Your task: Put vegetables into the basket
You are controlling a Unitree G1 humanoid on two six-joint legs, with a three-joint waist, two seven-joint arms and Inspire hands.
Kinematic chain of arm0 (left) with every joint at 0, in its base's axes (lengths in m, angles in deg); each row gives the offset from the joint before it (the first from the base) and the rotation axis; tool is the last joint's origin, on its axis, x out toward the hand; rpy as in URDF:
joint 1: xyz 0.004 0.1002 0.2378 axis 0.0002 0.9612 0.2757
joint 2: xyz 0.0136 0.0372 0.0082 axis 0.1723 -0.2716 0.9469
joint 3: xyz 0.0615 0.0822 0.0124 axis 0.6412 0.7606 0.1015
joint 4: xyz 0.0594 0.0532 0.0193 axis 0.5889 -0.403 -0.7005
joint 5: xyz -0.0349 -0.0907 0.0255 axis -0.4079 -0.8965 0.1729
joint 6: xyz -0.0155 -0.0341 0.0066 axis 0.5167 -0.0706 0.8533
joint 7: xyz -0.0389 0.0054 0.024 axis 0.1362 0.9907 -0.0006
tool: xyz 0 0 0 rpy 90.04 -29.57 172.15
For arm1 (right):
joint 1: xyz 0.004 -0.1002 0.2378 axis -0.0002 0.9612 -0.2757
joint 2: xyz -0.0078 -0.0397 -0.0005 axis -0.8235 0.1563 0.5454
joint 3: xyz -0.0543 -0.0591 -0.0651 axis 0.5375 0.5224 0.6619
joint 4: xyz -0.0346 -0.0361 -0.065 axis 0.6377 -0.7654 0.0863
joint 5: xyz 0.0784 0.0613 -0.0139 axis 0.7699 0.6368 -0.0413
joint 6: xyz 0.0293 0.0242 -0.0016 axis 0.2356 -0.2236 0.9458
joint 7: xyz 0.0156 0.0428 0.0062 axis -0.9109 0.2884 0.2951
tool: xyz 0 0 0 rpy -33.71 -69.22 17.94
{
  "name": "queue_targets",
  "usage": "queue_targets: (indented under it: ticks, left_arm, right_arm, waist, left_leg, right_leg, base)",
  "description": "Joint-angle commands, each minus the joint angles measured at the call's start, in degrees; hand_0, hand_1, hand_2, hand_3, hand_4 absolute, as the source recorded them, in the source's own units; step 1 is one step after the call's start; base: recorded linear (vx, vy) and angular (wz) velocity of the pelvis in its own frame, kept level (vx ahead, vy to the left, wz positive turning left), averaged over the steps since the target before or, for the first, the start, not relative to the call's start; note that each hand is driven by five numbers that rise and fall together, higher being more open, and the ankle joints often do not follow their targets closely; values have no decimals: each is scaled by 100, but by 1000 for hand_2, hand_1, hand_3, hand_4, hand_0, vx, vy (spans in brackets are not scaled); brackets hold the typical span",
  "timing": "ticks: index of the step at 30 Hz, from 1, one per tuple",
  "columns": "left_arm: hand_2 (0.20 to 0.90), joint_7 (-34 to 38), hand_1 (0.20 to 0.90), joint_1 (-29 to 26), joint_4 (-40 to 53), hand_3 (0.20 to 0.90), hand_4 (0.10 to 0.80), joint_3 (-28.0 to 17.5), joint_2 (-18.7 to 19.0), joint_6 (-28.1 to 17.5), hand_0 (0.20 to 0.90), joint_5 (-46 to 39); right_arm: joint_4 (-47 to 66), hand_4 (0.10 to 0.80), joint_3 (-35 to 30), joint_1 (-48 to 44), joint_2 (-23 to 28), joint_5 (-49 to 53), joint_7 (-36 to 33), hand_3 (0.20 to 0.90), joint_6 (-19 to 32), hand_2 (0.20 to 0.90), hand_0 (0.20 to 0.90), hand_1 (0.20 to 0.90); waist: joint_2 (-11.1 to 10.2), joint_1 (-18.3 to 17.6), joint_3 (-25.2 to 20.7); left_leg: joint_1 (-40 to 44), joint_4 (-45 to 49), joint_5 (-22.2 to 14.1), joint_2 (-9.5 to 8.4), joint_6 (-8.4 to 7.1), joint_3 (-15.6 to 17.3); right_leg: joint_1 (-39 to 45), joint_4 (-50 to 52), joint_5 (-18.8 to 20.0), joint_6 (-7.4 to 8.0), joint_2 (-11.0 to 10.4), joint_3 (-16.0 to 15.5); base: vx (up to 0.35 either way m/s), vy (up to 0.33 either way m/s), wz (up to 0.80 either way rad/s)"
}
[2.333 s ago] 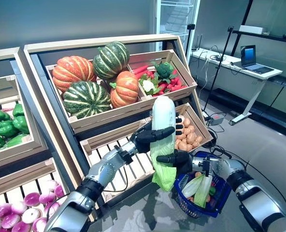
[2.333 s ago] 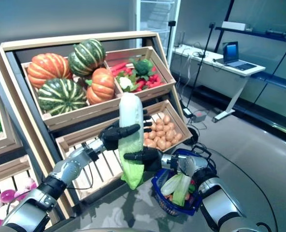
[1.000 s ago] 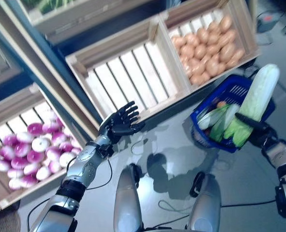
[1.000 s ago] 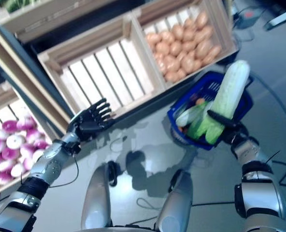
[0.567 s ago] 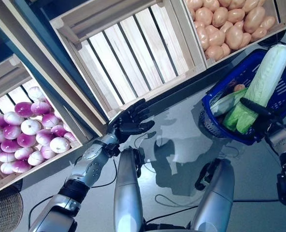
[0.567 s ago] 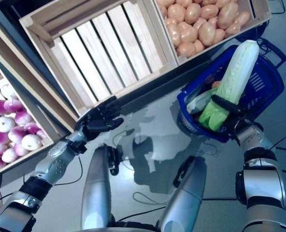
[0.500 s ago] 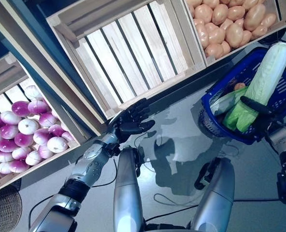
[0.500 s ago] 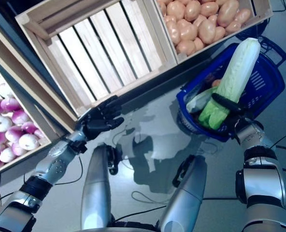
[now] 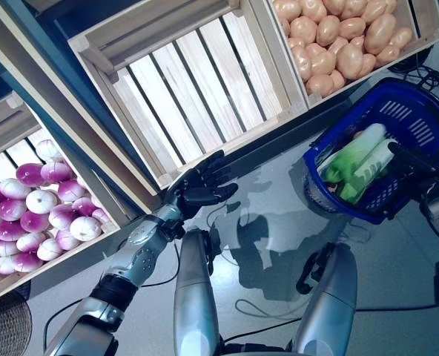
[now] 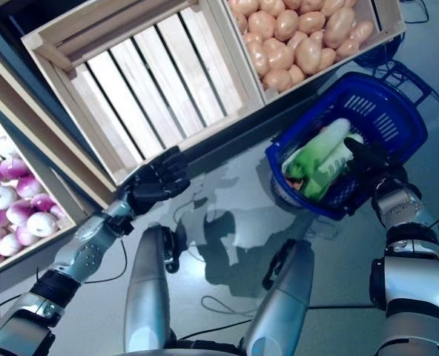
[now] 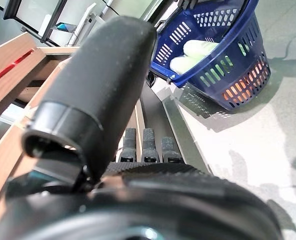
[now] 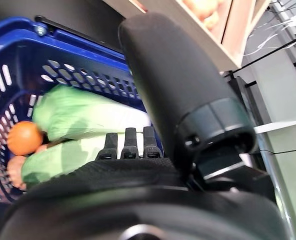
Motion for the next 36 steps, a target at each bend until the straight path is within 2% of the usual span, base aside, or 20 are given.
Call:
queue_targets:
  ticks: [1,2,3,5,6,7,9,14,18,21,24,25,27,28,31,32,35,36]
  left_arm:
    - [900,-171,900,-140,479,900,800,-98,150,-347,900,-337]
    - [900,-172,900,-138,479,900,800,-93,154,-351,900,-340]
    - [900,-155,900,-141,483,900,800,-73,160,-369,900,-344]
    - [900,-143,900,-142,483,900,800,-55,174,-394,900,-374]
    - [900,-142,900,-137,468,900,800,-44,183,-407,900,-392]
    - [900,-129,900,-149,449,900,800,-36,173,-421,900,-412]
    - [900,-86,900,-145,453,900,800,-26,154,-425,900,-410]
    - [900,-65,900,-153,440,900,800,34,121,-493,900,-365]
    - [900,-133,900,-147,268,900,800,-24,76,-624,900,-54]
    - [900,-280,900,-105,121,900,800,-171,1,-505,900,132]
    - [900,-332,900,-35,24,900,800,-226,-97,-431,900,348]
    - [900,-354,900,55,-54,900,800,-285,-151,-344,900,682]
    - [900,-344,900,140,-81,900,800,-290,-198,-294,900,944]
    - [900,-358,900,269,-151,900,800,-303,-248,-176,900,1051]
    - [900,-421,900,536,-288,900,800,-371,-359,-135,900,1275]
    - [900,-544,900,811,-403,900,800,-437,-462,-145,900,1370]
    - [900,-640,900,1154,-569,900,800,-483,-632,-227,900,1579]
    - [900,-723,900,1386,-707,900,800,-495,-759,-222,900,1637]
  right_arm:
    - [-207,800,-315,99,334,202,-318,900,130,900,900,900]
    - [-220,800,-314,103,339,202,-333,900,111,900,900,900]
    - [-282,800,-320,100,379,119,-478,900,-10,900,900,900]
    - [-341,800,-299,56,426,68,-501,900,-40,900,900,900]
    - [-343,800,-278,36,442,84,-536,900,-36,900,900,900]
    - [-350,800,-263,2,441,53,-585,900,-42,900,900,900]
    - [-337,800,-233,2,403,54,-641,900,-31,900,900,900]
    - [-245,800,-155,123,149,165,-460,900,47,900,900,900]
    - [-60,800,-192,498,-266,321,-74,900,294,900,900,900]
    - [52,800,-301,907,-594,360,128,900,366,900,900,900]
    - [138,800,-320,1120,-875,366,242,900,437,900,900,900]
    - [236,800,-309,1332,-1110,373,366,900,525,900,900,900]
    - [316,800,-313,1494,-1283,329,466,900,580,900,900,900]
    - [477,800,-273,1735,-1488,222,555,900,544,900,900,900]
    - [789,800,-235,2136,-1816,279,668,900,673,900,900,900]
    - [1144,800,-203,2498,-2081,241,713,900,825,900,900,900]
    - [1618,800,-67,3029,-2495,-59,592,900,1042,900,900,900]
    - [2013,800,137,3336,-2785,-189,432,900,1051,900,900,900]
  waist:
    - [-23,99,-659]
    - [-25,102,-661]
    - [-34,107,-660]
    - [-35,119,-661]
    - [-37,125,-683]
    - [-45,127,-672]
    - [-54,134,-682]
    - [-84,162,-759]
    - [-192,189,-983]
    - [-282,203,-1232]
    - [-335,190,-1406]
    - [-402,170,-1615]
    - [-432,156,-1750]
    - [-469,124,-1952]
    - [-474,80,-2167]
    - [-466,42,-2301]
    - [-452,-21,-2419]
    - [-440,-82,-2486]
  left_leg:
    - [671,-141,-916,38,-14,297]
    - [689,-169,-906,43,-13,302]
    - [706,-367,-687,33,31,337]
    - [781,-497,-621,49,34,356]
    - [853,-492,-745,74,2,356]
    - [845,-656,-536,62,39,374]
    - [930,-832,-461,63,45,391]
    - [1360,-1676,-91,84,106,511]
    - [2116,-2813,430,77,152,746]
    - [2793,-3676,837,10,172,857]
    - [3236,-4233,1104,-30,144,967]
    - [3588,-4690,1289,-110,143,1049]
    - [3859,-5040,1428,-164,132,1108]
    - [4203,-5509,1574,-235,112,1186]
    - [4571,-6035,1788,-310,128,1272]
    - [4769,-6304,1883,-357,135,1305]
    - [5062,-6711,2021,-400,137,1391]
    - [5263,-6981,2097,-453,141,1401]
  right_leg:
    - [334,-493,176,-101,210,2]
    - [352,-522,187,-100,208,-1]
    - [378,-716,384,-152,215,-32]
    - [450,-829,438,-149,221,-40]
    - [514,-802,320,-98,217,-37]
    - [514,-946,497,-151,230,-60]
    - [590,-1083,557,-145,248,-67]
    - [970,-1677,839,-150,316,-146]
    - [1778,-2647,1222,-147,425,-446]
    - [2547,-3578,1541,-169,584,-771]
    - [3023,-4249,1764,-142,727,-941]
    - [3447,-4899,1950,-116,911,-1020]
    - [3787,-5359,2074,-101,1059,-1068]
    - [4206,-5956,2207,-68,1231,-1115]
    - [4564,-6464,2395,-36,1383,-1093]
    - [4763,-6717,2483,-19,1440,-1063]
    - [4988,-7024,2619,20,1490,-1033]
    - [5130,-7265,2722,41,1530,-954]
  base:
    - [24,7,-3]
    - [-48,16,-3]
    - [-55,18,-3]
    - [18,20,-5]
    - [10,20,-5]
    - [8,21,-7]
    - [-39,24,-8]
    - [-3,5,-1]
    - [48,18,-7]
    - [121,10,-8]
    - [150,-3,-9]
    - [233,-10,-14]
    - [231,8,-14]
    - [227,46,-20]
    - [168,63,-18]
    - [97,73,-19]
    - [78,67,-18]
    - [66,72,-21]
